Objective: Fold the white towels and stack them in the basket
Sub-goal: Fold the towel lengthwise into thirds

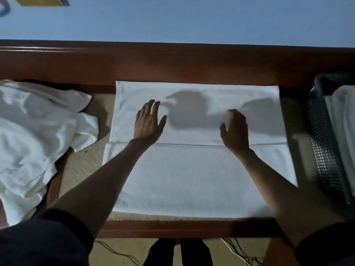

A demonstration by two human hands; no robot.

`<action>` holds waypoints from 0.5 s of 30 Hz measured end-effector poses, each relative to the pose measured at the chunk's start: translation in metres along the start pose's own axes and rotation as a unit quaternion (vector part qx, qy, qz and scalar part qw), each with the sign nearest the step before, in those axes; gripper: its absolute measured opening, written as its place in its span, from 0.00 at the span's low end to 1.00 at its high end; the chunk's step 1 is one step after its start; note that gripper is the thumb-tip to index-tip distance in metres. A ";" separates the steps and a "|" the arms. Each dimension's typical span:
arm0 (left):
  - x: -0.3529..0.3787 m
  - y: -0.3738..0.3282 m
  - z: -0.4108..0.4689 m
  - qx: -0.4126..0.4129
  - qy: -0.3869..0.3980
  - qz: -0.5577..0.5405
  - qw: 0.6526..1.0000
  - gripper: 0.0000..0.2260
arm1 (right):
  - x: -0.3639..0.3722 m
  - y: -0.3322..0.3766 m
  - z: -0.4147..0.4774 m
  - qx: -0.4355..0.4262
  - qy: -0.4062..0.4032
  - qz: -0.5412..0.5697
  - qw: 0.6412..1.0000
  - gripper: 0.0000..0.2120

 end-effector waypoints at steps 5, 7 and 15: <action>0.029 -0.029 0.080 0.043 0.103 0.036 0.993 0.33 | 0.011 -0.009 0.094 -0.065 0.128 -0.094 0.985 0.31; 0.036 -0.031 0.100 0.061 0.128 0.077 0.987 0.35 | 0.018 -0.014 0.120 -0.086 0.183 -0.119 0.972 0.36; 0.039 -0.035 0.123 0.023 0.154 0.068 0.986 0.30 | 0.023 -0.027 0.141 -0.100 0.258 -0.188 0.942 0.33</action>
Point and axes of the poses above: each hand's wrist, its own z-axis towards the middle knuckle, its own x-axis out of the palm, y = z × x, the point moved 1 cm from there along z, towards the middle knuckle, and after that the axes turned 12 degrees about -y, right-handed, at the moved point
